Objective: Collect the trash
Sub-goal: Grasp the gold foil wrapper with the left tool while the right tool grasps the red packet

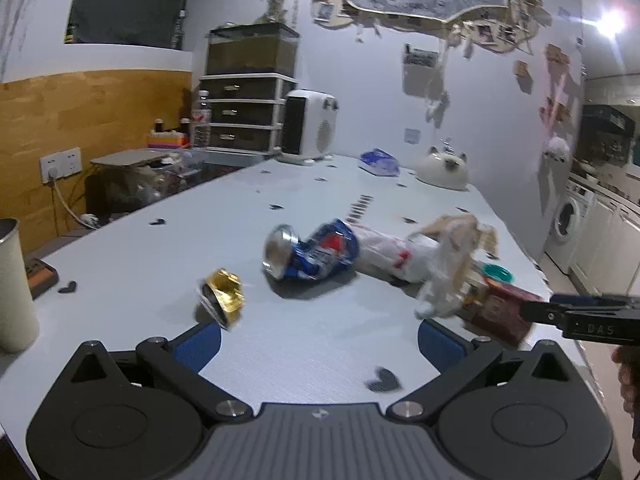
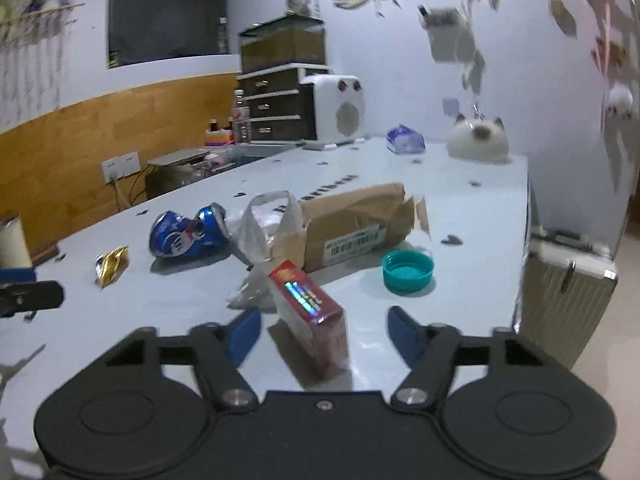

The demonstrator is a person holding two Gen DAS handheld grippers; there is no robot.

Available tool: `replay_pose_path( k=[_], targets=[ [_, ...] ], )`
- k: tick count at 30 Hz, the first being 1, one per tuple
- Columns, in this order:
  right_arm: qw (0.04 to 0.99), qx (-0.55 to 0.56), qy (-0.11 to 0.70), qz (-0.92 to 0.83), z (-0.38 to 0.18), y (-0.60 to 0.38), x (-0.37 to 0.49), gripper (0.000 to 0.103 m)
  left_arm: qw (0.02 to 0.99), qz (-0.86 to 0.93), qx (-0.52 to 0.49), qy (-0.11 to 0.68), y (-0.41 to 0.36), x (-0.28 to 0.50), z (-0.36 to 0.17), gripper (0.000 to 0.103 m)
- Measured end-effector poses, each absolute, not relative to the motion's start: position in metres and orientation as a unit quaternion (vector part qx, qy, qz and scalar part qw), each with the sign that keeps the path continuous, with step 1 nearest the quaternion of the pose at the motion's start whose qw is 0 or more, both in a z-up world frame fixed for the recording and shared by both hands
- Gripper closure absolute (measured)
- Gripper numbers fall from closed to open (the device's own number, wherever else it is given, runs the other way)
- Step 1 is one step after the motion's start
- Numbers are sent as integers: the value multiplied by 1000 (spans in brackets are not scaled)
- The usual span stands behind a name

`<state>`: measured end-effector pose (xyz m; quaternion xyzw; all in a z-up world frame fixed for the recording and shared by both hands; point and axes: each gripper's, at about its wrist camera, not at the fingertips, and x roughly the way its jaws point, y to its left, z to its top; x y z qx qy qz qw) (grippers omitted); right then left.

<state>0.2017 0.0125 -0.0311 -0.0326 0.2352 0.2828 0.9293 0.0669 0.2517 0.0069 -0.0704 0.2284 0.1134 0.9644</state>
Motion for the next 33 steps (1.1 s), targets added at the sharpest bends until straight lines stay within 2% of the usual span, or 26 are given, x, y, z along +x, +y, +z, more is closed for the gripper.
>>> replay_pose_path(
  k=[2, 5, 9, 13, 20, 24, 26, 28, 29, 30, 33],
  targets=[
    [927, -11, 247, 283, -34, 15, 210, 70, 962, 126, -73, 230, 262, 74, 6, 0],
    [922, 17, 262, 285, -35, 11, 212, 79, 959, 146, -73, 233, 278, 86, 3, 0],
    [895, 96, 307, 308, -33, -8, 204, 79, 953, 168, -79, 241, 297, 104, -4, 0],
    [824, 215, 384, 356, -43, -34, 190, 79, 944, 191, -104, 250, 314, 127, -8, 3],
    [796, 227, 416, 376, -53, -46, 153, 77, 933, 221, -107, 263, 323, 156, -16, 13],
    [818, 206, 409, 348, -56, -52, 146, 75, 928, 233, -99, 272, 324, 165, -22, 25],
    [835, 191, 401, 326, -54, -56, 147, 74, 927, 233, -95, 279, 323, 167, -26, 35],
    [851, 167, 389, 312, -52, -56, 145, 74, 925, 231, -94, 285, 324, 167, -31, 55],
    [858, 153, 381, 308, -50, -56, 143, 72, 925, 229, -97, 287, 325, 167, -31, 60],
    [866, 138, 371, 305, -47, -58, 141, 71, 927, 225, -98, 284, 325, 165, -31, 60],
    [885, 99, 339, 303, -42, -57, 132, 57, 932, 198, -95, 287, 319, 158, -31, 60]
  ],
)
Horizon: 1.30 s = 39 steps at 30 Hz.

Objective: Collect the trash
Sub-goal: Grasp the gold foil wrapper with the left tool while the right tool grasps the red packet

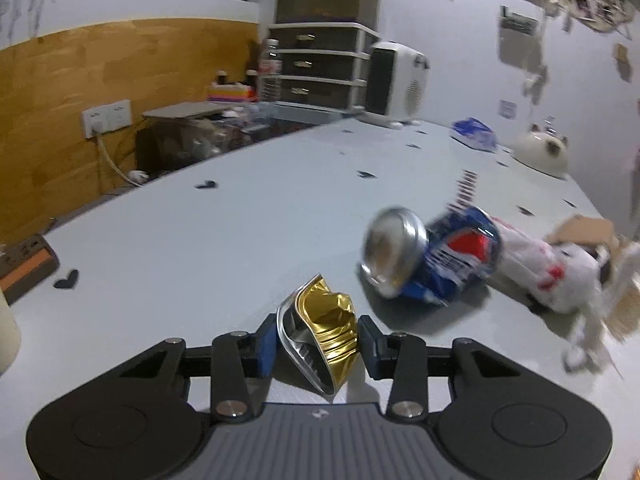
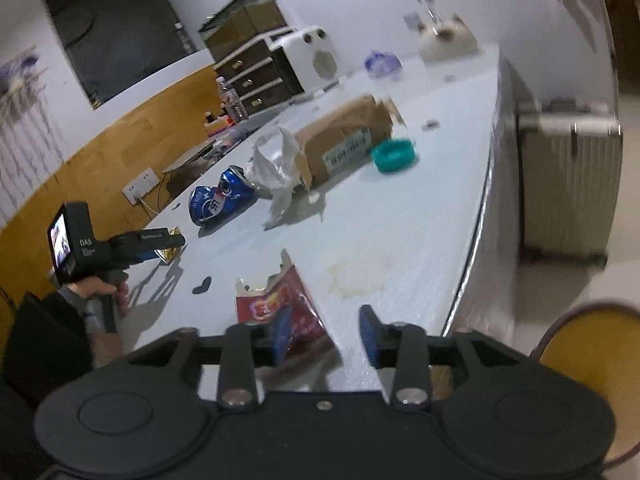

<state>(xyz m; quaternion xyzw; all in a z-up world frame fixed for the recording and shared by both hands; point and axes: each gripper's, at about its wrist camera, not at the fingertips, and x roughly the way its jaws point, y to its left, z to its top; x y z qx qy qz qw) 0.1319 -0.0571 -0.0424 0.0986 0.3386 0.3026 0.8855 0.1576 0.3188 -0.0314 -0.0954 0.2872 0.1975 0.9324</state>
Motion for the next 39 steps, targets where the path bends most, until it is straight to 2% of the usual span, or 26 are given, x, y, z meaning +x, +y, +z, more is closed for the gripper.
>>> replay_pose_path(
  k=[2, 4, 8, 12, 14, 21, 23, 31, 32, 34, 36, 39],
  targets=[
    [889, 87, 322, 314, -38, -56, 128, 41, 936, 178, -92, 288, 311, 150, -32, 60],
    [890, 71, 307, 328, -35, -51, 125, 30, 940, 157, -85, 291, 301, 141, -32, 60],
    [894, 17, 284, 346, -32, -33, 120, 21, 946, 114, -77, 294, 277, 121, -33, 60],
    [889, -32, 290, 353, -39, -9, 125, 23, 949, 72, -66, 299, 249, 101, -34, 60],
    [891, -54, 289, 347, -42, 1, 129, 29, 950, 57, -63, 299, 237, 93, -35, 60],
    [889, -96, 295, 338, -56, 15, 134, 36, 952, 29, -52, 301, 207, 71, -37, 60],
    [891, -103, 287, 335, -56, 15, 129, 46, 953, 29, -48, 299, 201, 66, -38, 60],
    [901, -87, 278, 322, -58, 6, 111, 48, 955, 62, -66, 282, 184, 55, -42, 59],
    [901, -87, 277, 321, -58, 5, 109, 48, 955, 68, -73, 281, 184, 56, -41, 57],
    [902, -87, 277, 319, -58, 5, 105, 48, 953, 77, -93, 277, 183, 59, -41, 46],
    [903, -85, 277, 316, -58, 5, 102, 48, 952, 94, -107, 272, 181, 62, -41, 43],
    [905, -80, 278, 312, -58, 3, 98, 48, 952, 114, -105, 263, 176, 63, -43, 43]
  ],
)
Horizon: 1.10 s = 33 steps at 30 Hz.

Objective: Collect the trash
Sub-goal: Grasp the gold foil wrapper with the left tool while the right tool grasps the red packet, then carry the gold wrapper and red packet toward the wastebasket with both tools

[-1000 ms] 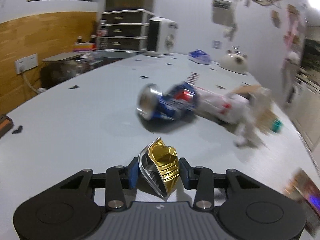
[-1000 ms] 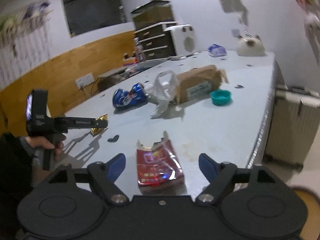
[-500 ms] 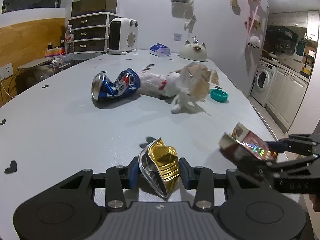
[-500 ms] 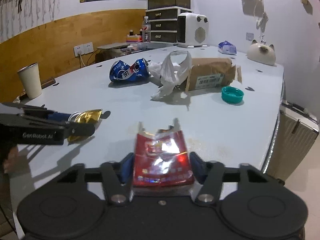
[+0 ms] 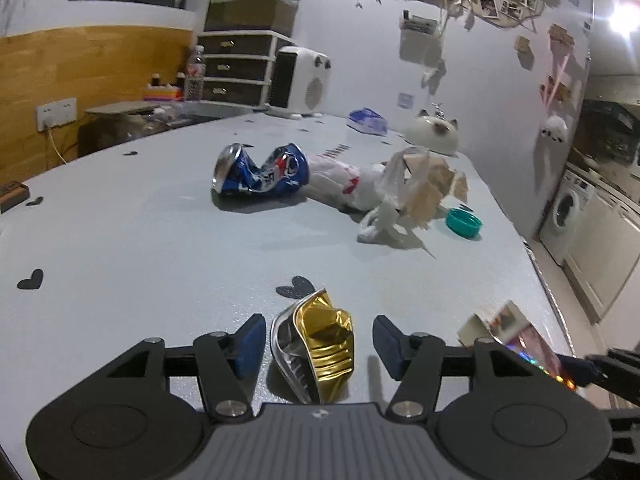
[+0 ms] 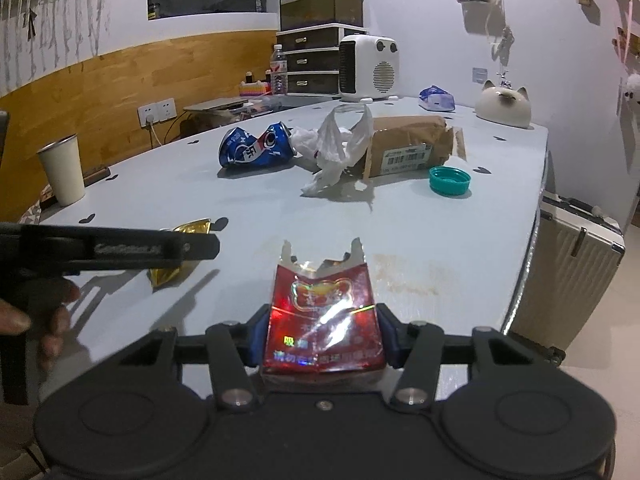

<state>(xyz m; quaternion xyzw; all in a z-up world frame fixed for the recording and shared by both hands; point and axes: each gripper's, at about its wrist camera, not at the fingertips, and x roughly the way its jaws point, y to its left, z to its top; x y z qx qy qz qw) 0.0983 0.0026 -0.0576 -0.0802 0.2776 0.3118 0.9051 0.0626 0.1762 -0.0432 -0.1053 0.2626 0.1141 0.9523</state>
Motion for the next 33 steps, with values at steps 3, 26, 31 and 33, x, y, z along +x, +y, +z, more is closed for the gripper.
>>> replay_pose_path(
  k=[3, 26, 31, 33],
  targets=[
    [907, -76, 278, 307, -58, -1, 96, 49, 953, 121, -93, 263, 173, 62, -44, 46],
    [940, -17, 248, 233, -26, -73, 84, 49, 975, 70, -50, 207, 119, 29, -5, 60],
    [950, -12, 237, 202, -19, -105, 81, 49, 978, 35, -41, 202, 88, 34, 0, 60],
    [953, -9, 234, 190, -17, -119, 79, 49, 979, 19, -36, 201, 74, 37, 1, 60]
  ],
)
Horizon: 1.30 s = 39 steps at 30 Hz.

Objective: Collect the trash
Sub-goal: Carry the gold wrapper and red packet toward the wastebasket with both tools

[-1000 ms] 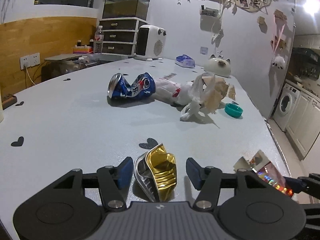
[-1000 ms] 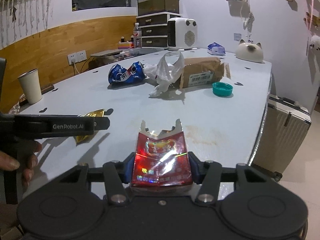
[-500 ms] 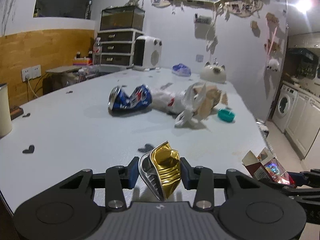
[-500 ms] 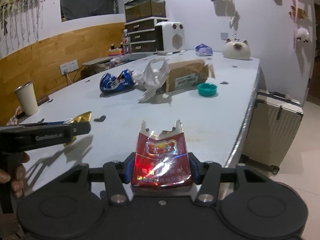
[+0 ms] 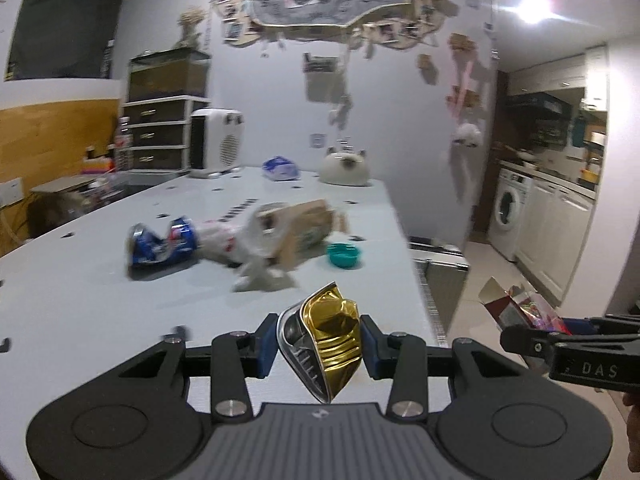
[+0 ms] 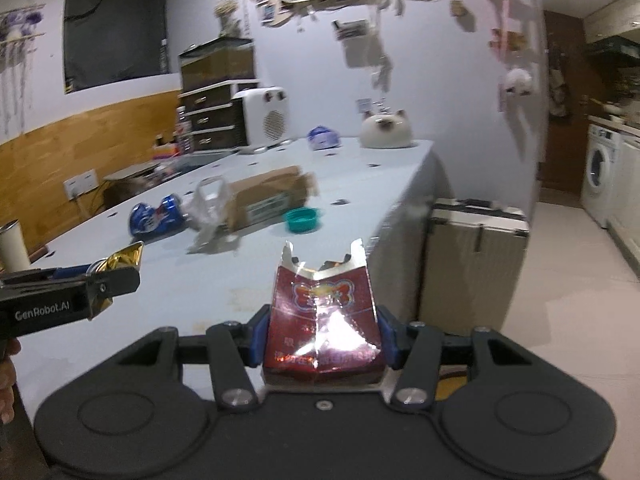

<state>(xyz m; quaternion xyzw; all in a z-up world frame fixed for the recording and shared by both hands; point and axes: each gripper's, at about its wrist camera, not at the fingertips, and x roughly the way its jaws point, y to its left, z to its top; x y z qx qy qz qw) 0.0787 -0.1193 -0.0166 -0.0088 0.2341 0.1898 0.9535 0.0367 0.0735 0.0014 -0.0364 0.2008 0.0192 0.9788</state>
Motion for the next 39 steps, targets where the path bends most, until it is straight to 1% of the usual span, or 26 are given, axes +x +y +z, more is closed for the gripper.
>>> replay_pose_path(
  k=[10, 23, 31, 39],
  targets=[
    [966, 3, 228, 125, -16, -194, 68, 49, 975, -54, -25, 215, -6, 53, -9, 60],
    [962, 27, 267, 58, -51, -278, 66, 49, 957, -126, -18, 262, -96, 80, -45, 60],
    [953, 55, 297, 38, -79, -306, 82, 49, 941, -141, -22, 307, -128, 118, -81, 60],
    [941, 92, 326, 25, -111, -319, 113, 49, 929, -135, -49, 342, -138, 170, -124, 60]
  ],
)
